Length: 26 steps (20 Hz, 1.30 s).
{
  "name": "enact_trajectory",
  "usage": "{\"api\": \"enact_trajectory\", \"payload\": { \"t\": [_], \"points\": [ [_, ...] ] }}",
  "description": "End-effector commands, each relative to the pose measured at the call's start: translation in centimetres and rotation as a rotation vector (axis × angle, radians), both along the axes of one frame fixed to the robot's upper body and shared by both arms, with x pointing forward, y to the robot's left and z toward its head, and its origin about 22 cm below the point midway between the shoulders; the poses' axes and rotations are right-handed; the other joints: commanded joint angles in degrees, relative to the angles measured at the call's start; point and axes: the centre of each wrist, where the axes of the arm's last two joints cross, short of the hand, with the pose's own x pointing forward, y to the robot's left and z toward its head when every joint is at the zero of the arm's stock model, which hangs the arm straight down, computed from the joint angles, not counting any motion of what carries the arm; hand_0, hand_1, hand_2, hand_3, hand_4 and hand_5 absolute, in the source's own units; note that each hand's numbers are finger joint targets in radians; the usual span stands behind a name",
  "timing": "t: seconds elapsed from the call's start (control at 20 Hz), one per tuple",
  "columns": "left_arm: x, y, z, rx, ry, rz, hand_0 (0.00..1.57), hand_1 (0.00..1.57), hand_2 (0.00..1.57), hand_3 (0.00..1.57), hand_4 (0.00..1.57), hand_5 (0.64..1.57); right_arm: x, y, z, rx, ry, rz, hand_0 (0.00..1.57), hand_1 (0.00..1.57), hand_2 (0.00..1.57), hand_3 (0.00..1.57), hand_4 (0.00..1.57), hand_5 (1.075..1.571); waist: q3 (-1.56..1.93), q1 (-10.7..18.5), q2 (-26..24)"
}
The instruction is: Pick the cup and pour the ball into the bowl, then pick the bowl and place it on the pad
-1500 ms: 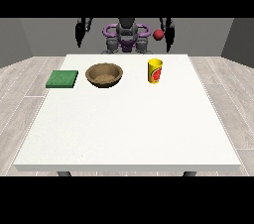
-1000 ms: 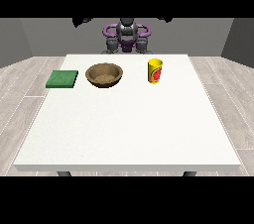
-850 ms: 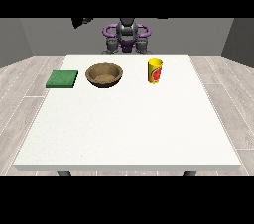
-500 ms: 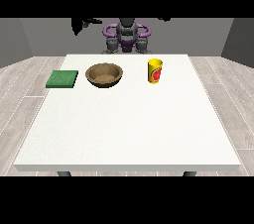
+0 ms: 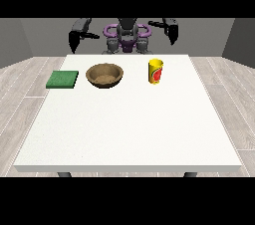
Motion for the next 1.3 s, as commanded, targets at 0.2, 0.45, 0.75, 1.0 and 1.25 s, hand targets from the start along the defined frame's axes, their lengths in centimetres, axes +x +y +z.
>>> {"api": "enact_trajectory", "payload": {
  "t": [0.2, 0.45, 0.75, 1.0, 1.25],
  "points": [
    [4.4, 0.7, -2.0, 0.053, 0.022, 0.040, 0.00, 0.00, 0.00, 0.00, 0.00, 1.250, 2.8, -1.0, -0.3, -0.018, 0.003, 0.013, 0.00, 0.00, 0.00, 0.00, 0.00, 1.561, 0.01, -1.5, 0.9],
    [5.0, 0.0, -5.9, 0.054, -0.048, 0.092, 0.00, 0.00, 0.00, 0.00, 0.00, 1.236, 3.4, -1.7, 0.9, -0.008, -0.084, 0.030, 0.00, 0.00, 0.00, 0.00, 0.00, 1.562, -0.01, -3.5, 4.1],
    [5.2, -0.3, -8.4, 0.056, -0.052, 0.133, 0.00, 0.00, 0.00, 0.00, 0.00, 1.249, 2.5, -5.7, -1.3, 0.012, -0.065, 0.021, 0.00, 0.00, 0.00, 0.00, 0.00, 1.563, 0.01, -4.1, 5.3],
    [6.3, -1.1, -10.0, 0.037, -0.071, 0.127, 0.00, 0.00, 0.00, 0.00, 0.00, 1.267, 3.0, -6.7, -1.3, 0.003, -0.103, 0.039, 0.00, 0.00, 0.00, 0.00, 0.00, 1.558, 0.00, -5.0, 7.7],
    [6.9, 0.1, -10.6, 0.057, -0.046, 0.117, 0.00, 0.00, 0.00, 0.00, 0.00, 1.219, 2.8, -9.2, -2.0, 0.013, -0.066, 0.029, 0.00, 0.00, 0.00, 0.00, 0.00, 1.559, 0.01, -3.8, 5.8]
  ]
}}
